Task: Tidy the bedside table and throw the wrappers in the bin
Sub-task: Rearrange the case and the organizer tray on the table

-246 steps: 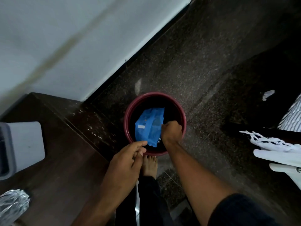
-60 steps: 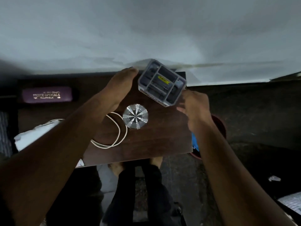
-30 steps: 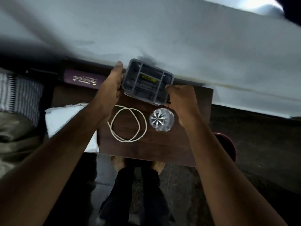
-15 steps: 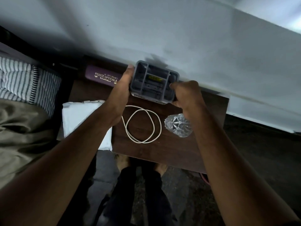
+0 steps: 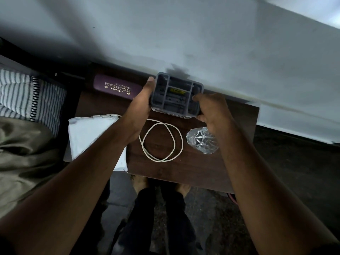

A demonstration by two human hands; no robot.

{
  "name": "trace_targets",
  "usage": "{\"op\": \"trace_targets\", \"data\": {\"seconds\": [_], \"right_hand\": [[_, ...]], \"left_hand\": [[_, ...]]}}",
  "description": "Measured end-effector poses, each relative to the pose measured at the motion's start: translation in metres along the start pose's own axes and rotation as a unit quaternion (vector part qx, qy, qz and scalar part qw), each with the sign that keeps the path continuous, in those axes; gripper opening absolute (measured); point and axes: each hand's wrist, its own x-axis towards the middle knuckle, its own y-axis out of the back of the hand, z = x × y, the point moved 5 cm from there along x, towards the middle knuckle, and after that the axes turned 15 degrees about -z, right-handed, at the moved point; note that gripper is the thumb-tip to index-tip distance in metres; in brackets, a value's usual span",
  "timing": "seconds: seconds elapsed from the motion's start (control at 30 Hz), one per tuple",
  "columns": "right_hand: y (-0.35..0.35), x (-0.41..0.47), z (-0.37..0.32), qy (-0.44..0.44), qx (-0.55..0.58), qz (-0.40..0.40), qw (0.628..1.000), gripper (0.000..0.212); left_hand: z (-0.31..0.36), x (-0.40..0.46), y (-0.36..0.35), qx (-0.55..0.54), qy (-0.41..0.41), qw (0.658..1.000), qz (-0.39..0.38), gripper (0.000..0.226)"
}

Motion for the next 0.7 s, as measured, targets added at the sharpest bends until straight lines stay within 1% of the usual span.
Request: {"op": "trace_targets", "data": {"seconds": [0.07,0.2,0.23,0.3,0.37,0.4,0.43,0.47,0.5,0.57,0.63,0.7], "right_hand": [[0.001,0.000,0.002,-0.007,0.010,-0.012,1.000,0.008],[0.002,-0.001,0.002,-0.009,0.010,-0.025,1.000,0.007],[0.003,-0.001,0.001,-0.005,-0.001,-0.022,1.000,0.007],[0.010,-0.006,-0.003,0.010,-0.059,0.006,0.998,0.008],[0.022,-0.013,-0.004,0.033,-0.112,0.050,0.992,0.026],[0.029,-0.018,-0.004,0.051,-0.123,0.070,0.989,0.031],[0.035,-0.024,-0.001,0.068,-0.128,0.083,0.986,0.033],[0.041,-0.031,0.004,0.082,-0.131,0.091,0.984,0.032],[0.047,-0.039,0.009,0.090,-0.128,0.096,0.983,0.030],[0.057,-0.053,0.023,0.097,-0.122,0.093,0.983,0.032],[0.063,-0.065,0.039,0.098,-0.124,0.074,0.985,0.037],[0.068,-0.073,0.055,0.086,-0.125,0.063,0.986,0.037]], "left_hand": [[-0.005,0.002,-0.001,-0.001,-0.007,1.000,-0.015,0.056],[-0.006,0.002,0.001,0.010,-0.006,1.000,-0.008,0.059],[-0.006,0.002,0.001,0.012,0.001,1.000,0.000,0.060],[-0.005,0.000,0.005,0.029,0.012,0.999,0.039,0.064],[0.003,-0.013,0.004,0.132,-0.004,0.987,0.087,0.066],[0.007,-0.021,0.001,0.192,-0.028,0.975,0.106,0.064],[0.010,-0.031,-0.004,0.225,-0.052,0.966,0.117,0.061],[0.009,-0.038,-0.010,0.234,-0.067,0.963,0.120,0.056],[0.004,-0.044,-0.017,0.225,-0.068,0.965,0.113,0.049],[-0.018,-0.049,-0.036,0.174,-0.027,0.982,0.065,0.036],[-0.044,-0.052,-0.056,0.151,0.037,0.988,0.009,0.035],[-0.066,-0.052,-0.070,0.146,0.079,0.986,-0.016,0.041]]}}
